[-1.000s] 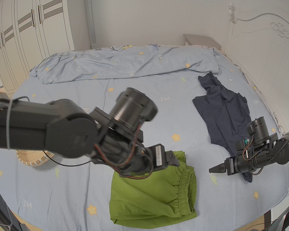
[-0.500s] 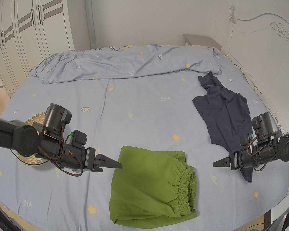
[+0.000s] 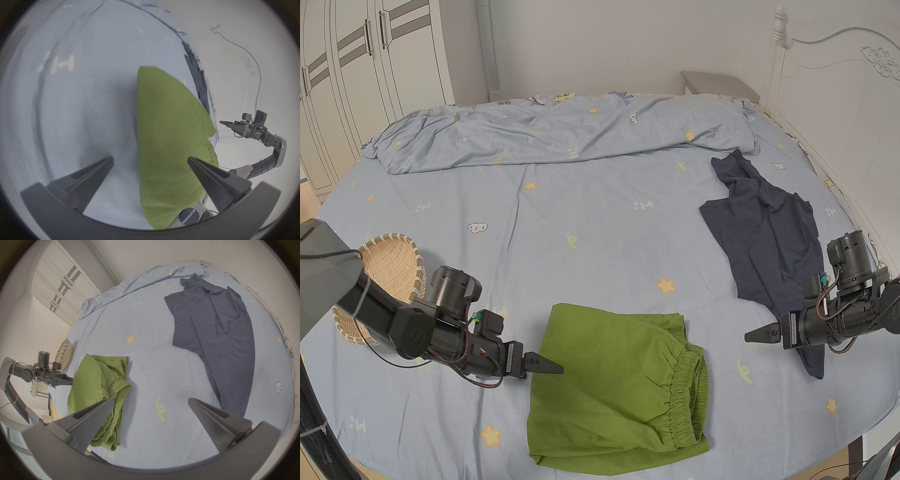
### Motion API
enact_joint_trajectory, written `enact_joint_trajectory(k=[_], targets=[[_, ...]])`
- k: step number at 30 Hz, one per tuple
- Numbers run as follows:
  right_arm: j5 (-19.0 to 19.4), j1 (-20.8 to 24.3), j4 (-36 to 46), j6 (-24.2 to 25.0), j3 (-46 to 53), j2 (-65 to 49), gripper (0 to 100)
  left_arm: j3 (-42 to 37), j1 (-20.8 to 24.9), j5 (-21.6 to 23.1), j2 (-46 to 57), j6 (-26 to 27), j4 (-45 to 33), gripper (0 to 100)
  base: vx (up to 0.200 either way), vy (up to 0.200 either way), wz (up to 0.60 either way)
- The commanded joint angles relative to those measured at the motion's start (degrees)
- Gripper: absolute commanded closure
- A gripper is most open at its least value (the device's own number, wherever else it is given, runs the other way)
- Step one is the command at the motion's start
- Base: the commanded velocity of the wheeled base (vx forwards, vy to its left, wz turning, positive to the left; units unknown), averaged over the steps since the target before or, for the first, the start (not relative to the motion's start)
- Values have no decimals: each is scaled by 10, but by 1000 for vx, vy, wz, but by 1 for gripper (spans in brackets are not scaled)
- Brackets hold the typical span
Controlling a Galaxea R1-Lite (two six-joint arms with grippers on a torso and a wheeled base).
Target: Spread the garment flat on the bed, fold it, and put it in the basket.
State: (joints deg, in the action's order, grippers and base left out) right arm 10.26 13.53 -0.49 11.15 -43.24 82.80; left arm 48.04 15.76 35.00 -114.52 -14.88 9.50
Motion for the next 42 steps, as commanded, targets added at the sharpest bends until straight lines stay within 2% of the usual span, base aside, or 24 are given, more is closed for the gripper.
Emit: enact_joint_trajectory(k=[1,10,19,20,29,33,37,39,40,41,42], targets=[[1,-2,-1,0,0,2,0,6,24,-1,-38,-21,10,0,0,0,0],[1,-2,-1,1,1,11,0,3,67,0,-67,-104,87,0,0,0,0],[0,-1,-1,0,2,16,0,-1,89,0,-62,-143,108,0,0,0,0],[0,-1,-1,0,2,16,0,-1,91,0,-62,-146,109,100,0,0,0],[0,-1,-2,-1,2,16,0,-1,96,-2,-54,-158,116,100,0,0,0],[0,0,-2,-1,3,16,0,-20,85,-5,-1,-158,115,100,0,0,0],[0,1,-1,-1,3,16,0,-28,49,-5,69,-156,108,100,0,0,0],[0,1,-1,-1,3,16,0,-28,49,-5,69,-156,108,100,0,0,0],[0,1,-1,-1,3,15,0,-7,6,-5,113,-154,65,100,0,0,0],[0,1,-1,-2,3,16,0,-4,3,-5,116,-154,61,100,0,0,0],[0,1,-1,-1,3,15,0,23,-21,-5,134,-153,12,100,0,0,0]])
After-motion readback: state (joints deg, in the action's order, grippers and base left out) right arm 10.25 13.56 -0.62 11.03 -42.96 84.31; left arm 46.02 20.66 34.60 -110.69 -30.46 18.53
